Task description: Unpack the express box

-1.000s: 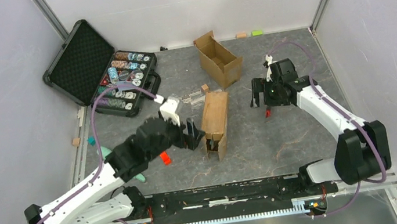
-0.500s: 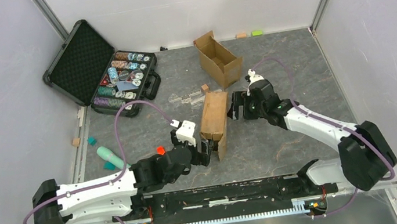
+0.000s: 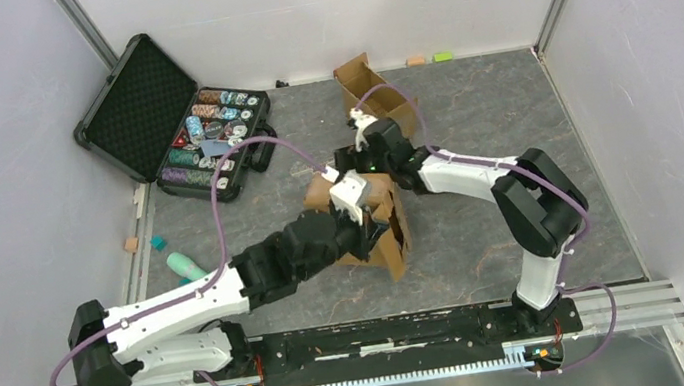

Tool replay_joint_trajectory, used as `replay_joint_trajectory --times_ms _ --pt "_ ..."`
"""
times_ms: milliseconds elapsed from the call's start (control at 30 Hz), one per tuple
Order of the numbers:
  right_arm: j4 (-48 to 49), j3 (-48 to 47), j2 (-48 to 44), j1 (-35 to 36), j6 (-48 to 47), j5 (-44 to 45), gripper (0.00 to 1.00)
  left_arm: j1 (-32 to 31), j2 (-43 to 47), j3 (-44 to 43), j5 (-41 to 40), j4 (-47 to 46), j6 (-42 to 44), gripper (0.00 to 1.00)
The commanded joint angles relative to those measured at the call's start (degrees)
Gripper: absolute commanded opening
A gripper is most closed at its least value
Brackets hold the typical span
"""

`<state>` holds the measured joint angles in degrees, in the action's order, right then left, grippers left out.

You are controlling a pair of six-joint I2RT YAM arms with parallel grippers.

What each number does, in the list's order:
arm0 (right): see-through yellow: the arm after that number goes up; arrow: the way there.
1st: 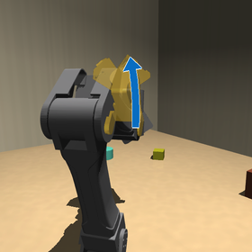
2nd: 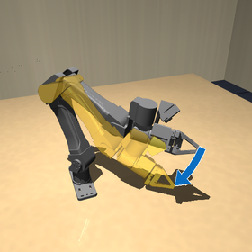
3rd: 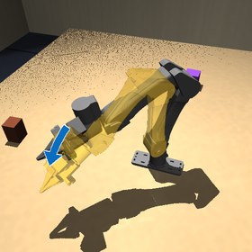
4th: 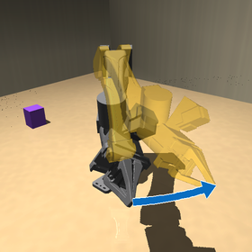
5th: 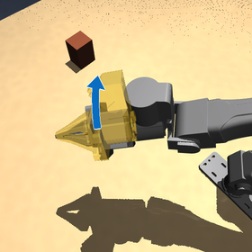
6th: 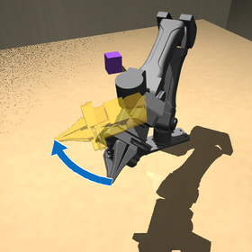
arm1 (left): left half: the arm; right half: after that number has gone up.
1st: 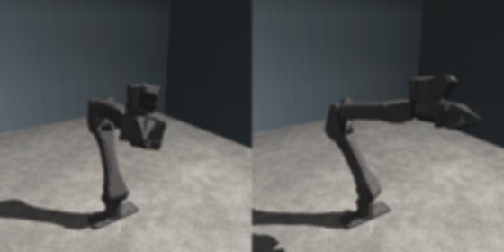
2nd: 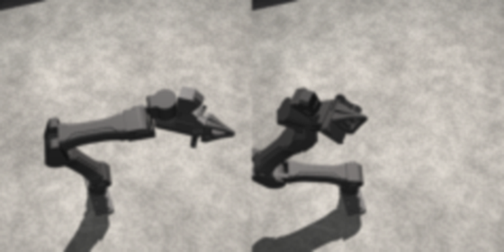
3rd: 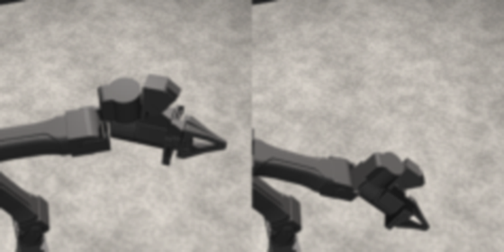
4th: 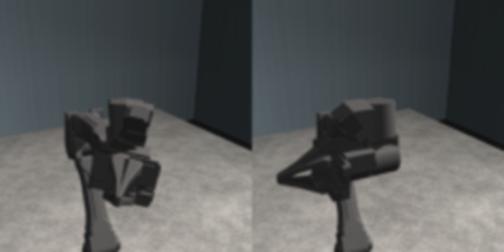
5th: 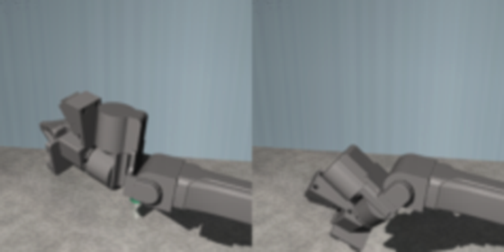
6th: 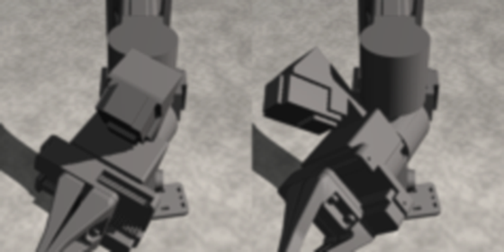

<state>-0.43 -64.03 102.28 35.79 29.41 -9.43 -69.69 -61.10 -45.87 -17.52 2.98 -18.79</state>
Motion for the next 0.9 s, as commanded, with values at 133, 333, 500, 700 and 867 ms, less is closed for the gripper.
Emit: replay_joint_trajectory --times_ms 133,333,500,700,867 --pt "3.39 2.77 -1.38 1.05 -4.78 -8.19 0.94 25.28 -8.79 1.8 29.43 -7.44 -28.83 0.02" --pt "0.98 7.58 -10.1 -3.44 -6.53 -4.09 0.97 32.53 -17.37 9.95 32.02 -16.93 -41.09 0.02" --pt "-4.23 10.91 -22.01 -3.8 -7.69 6.21 0.98 34.09 -23.23 10.76 34.78 -20.92 -42.45 0.02" --pt "-13.59 11.86 -31.34 -0.56 -6.68 20.49 0.98 34.18 -24.8 6.49 33.9 -15.33 -39.25 0.02" --pt "-14.42 12.68 -34.67 -0.36 -6.58 21.52 0.98 34.18 -26.22 5.05 33.34 -14.22 -38.17 0.02"
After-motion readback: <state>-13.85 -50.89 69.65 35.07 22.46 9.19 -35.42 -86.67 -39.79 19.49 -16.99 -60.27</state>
